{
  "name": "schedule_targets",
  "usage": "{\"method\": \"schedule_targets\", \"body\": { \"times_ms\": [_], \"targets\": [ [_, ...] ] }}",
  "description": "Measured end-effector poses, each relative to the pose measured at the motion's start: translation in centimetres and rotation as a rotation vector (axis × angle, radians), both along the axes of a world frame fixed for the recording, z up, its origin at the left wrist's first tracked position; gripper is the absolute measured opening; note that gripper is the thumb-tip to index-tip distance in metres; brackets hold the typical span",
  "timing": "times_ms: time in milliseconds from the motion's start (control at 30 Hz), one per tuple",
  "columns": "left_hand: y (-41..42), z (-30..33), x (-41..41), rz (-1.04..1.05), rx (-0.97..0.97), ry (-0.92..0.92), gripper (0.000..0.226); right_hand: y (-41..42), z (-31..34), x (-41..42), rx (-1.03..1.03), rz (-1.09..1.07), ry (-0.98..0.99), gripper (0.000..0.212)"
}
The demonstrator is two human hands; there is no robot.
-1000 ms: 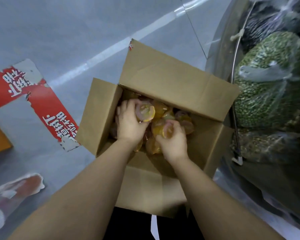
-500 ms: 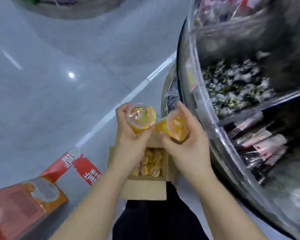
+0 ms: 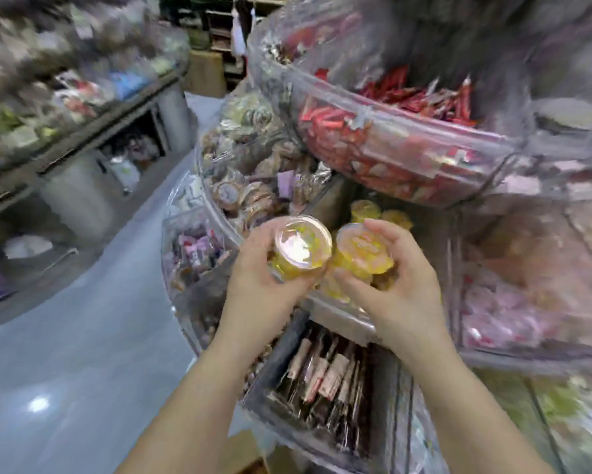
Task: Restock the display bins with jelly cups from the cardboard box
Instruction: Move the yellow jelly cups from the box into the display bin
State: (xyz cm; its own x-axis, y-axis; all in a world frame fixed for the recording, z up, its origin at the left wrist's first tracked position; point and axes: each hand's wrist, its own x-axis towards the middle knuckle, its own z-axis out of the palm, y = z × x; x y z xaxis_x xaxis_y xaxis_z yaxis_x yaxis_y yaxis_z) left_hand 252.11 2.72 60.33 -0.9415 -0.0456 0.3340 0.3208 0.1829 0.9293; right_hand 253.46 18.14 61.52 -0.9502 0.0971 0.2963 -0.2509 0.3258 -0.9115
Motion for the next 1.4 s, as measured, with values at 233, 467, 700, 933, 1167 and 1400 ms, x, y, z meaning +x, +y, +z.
{"method": "schedule_targets", "body": {
  "times_ms": [233, 467, 700, 933, 1167, 1400],
  "targets": [
    [6.1, -1.2, -8.2, -0.094, -0.106, -0.216, 0.044, 5.9, -1.6, -7.2, 0.106, -0.176, -0.244, 0.052],
    [8.4, -4.6, -12.6, -0.086, -0.163, -0.431, 0.042, 5.8, -5.7, -11.1, 0.143, -0.257, -0.420, 0.031],
    [8.6, -6.4, -14.2, -0.021, -0.361, -0.538, 0.040, 5.0, -7.3, -10.9, 0.137, -0.349, -0.446, 0.046],
    [8.6, -6.4, -14.2, 0.037, -0.368, -0.528, 0.043, 5.3, -7.3, -11.1, 0.058, -0.319, -0.600, 0.039],
    [9.3, -6.3, -13.9, 0.107, -0.429, -0.528, 0.042, 4.9, -7.6, -11.5, 0.103, -0.307, -0.612, 0.031],
    [9.2, -6.2, -13.8, 0.000, -0.380, -0.584, 0.059, 5.0, -7.6, -11.3, 0.058, -0.343, -0.610, 0.046]
  ]
}}
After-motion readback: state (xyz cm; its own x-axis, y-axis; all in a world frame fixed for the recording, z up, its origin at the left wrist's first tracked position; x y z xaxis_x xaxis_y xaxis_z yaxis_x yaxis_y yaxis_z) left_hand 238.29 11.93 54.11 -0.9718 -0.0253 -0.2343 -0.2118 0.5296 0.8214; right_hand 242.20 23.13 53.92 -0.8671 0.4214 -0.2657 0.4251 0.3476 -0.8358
